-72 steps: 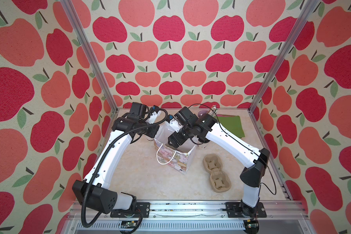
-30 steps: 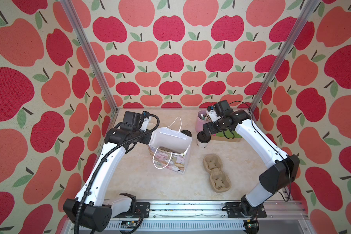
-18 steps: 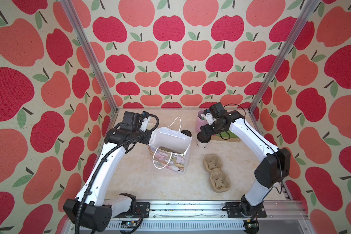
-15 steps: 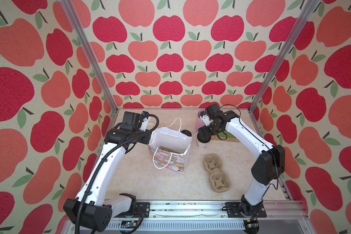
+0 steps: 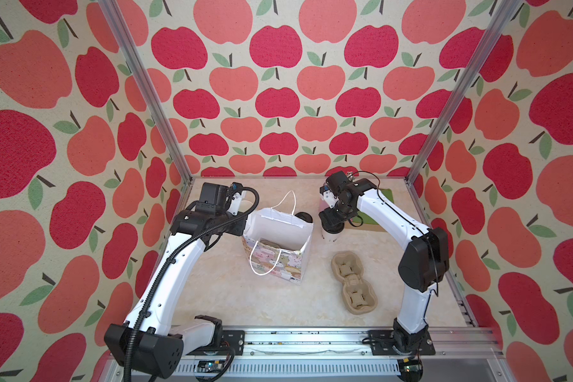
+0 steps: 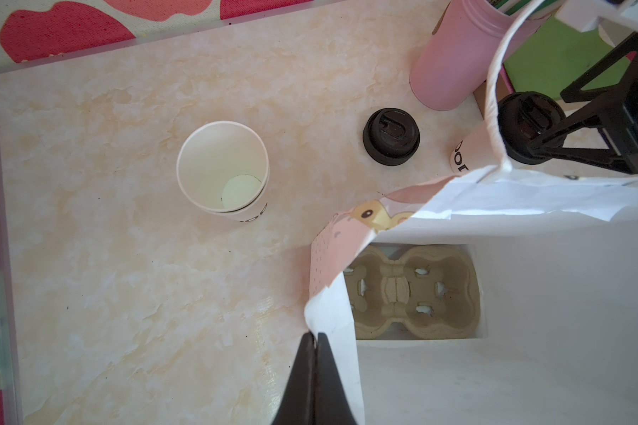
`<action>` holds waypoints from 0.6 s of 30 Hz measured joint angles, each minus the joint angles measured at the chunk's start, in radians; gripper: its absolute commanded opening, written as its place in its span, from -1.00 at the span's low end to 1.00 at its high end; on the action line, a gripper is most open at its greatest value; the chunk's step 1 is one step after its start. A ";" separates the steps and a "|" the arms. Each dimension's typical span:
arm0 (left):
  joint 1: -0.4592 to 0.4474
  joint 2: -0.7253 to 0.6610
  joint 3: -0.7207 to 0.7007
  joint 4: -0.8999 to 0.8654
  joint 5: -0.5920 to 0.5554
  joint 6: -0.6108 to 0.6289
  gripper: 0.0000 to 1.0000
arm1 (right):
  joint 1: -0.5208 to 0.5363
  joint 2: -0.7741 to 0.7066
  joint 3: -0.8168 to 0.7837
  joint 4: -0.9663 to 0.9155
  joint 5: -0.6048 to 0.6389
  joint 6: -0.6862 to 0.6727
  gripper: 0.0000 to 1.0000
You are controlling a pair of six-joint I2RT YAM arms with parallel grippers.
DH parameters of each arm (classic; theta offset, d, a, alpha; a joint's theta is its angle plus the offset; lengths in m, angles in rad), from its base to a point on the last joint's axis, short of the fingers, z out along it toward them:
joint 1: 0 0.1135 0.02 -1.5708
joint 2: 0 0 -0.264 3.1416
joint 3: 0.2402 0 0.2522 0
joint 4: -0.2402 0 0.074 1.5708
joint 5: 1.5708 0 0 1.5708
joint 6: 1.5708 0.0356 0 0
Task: Pack a coffee takeout order
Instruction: Pick up the coffee cup from the center of the table.
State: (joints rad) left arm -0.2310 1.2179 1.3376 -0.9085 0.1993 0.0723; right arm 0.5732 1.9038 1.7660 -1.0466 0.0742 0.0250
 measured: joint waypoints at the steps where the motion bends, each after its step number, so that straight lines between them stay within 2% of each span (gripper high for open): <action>1: 0.000 0.000 -0.001 0.003 0.000 0.000 -1.00 | -0.002 0.002 0.003 -0.002 0.000 0.000 0.73; 18: 0.002 0.000 -0.013 0.017 0.012 0.000 -1.00 | -0.026 0.042 0.008 -0.004 -0.014 0.000 0.59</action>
State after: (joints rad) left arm -0.2295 1.2179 1.3243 -0.8917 0.2115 0.0719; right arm 0.5468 1.9457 1.7744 -1.0508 0.0605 0.0254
